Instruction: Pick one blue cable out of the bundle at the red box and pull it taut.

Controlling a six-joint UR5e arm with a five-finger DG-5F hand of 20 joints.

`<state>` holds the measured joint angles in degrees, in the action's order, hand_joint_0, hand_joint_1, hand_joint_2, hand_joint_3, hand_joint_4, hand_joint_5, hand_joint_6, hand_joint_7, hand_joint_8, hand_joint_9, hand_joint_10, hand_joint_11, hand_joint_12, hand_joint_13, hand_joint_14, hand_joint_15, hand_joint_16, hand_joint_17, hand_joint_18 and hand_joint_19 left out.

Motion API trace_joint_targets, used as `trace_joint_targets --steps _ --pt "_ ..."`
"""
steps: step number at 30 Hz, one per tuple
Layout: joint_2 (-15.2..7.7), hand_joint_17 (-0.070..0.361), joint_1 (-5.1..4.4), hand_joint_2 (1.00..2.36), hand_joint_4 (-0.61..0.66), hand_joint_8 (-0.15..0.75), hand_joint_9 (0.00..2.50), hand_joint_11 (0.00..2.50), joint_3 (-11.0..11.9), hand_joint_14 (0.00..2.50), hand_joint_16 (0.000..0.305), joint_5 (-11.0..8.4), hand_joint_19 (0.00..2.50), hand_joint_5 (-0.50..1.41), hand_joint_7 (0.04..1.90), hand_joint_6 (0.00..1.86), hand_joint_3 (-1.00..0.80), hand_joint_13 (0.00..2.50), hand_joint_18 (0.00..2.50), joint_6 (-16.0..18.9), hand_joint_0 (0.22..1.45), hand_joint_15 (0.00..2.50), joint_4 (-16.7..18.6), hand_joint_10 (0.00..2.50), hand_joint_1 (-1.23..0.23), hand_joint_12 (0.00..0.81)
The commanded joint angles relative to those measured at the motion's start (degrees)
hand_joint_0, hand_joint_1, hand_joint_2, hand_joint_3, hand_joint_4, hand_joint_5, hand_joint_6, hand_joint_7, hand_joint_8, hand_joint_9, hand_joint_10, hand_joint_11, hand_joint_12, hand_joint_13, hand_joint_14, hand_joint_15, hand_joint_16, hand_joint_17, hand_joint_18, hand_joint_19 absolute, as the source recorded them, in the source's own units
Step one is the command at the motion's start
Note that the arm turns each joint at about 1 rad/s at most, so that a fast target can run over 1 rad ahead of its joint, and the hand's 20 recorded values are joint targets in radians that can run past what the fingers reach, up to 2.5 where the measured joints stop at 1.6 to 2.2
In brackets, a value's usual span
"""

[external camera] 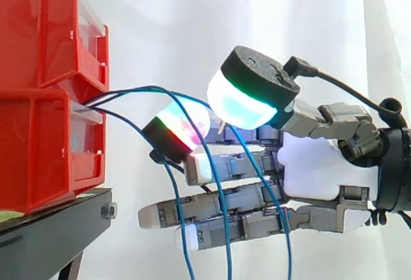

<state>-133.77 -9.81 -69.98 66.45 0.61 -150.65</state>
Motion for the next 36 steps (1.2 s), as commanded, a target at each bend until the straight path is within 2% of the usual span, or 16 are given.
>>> trace_joint_targets --steps 1,5,12,21,29,36 --pt "0.0 0.114 -0.04 1.0 0.09 0.289 0.86 1.0 -0.1 0.01 0.051 0.0 0.3 -0.2 0.9 0.88 -0.5 0.38 0.54 0.0 0.42 0.21 0.0 0.01 -0.98 0.347" --pt "0.0 0.116 -0.04 1.0 0.1 0.296 0.87 1.0 0.0 0.01 0.051 0.0 0.31 -0.18 0.91 0.87 -0.5 0.38 0.54 0.0 0.42 0.21 0.0 0.01 -0.92 0.352" --pt "0.0 0.097 -0.04 1.0 0.06 0.275 0.89 1.02 0.0 0.01 0.043 0.0 0.37 -0.17 1.02 0.85 -0.5 0.38 0.49 0.0 0.56 0.22 -0.1 0.02 -0.82 0.311" --pt "0.0 0.098 -0.04 1.0 0.06 0.285 0.94 1.03 -0.1 0.01 0.044 0.0 0.4 -0.16 1.04 0.85 -0.5 0.39 0.51 0.0 0.55 0.22 0.0 0.02 -0.72 0.312" --pt "0.0 0.094 -0.12 1.0 0.04 0.28 0.95 1.02 0.0 0.01 0.042 -0.09 0.39 -0.15 1.08 0.85 -0.5 0.41 0.52 0.0 0.61 0.23 0.0 0.02 -0.74 0.301" --pt "0.0 0.093 -0.21 1.01 0.02 0.284 0.98 1.05 -0.1 0.01 0.042 -0.09 0.4 -0.15 1.12 0.87 -0.36 0.43 0.54 0.0 0.63 0.23 -0.1 0.02 -0.78 0.3"
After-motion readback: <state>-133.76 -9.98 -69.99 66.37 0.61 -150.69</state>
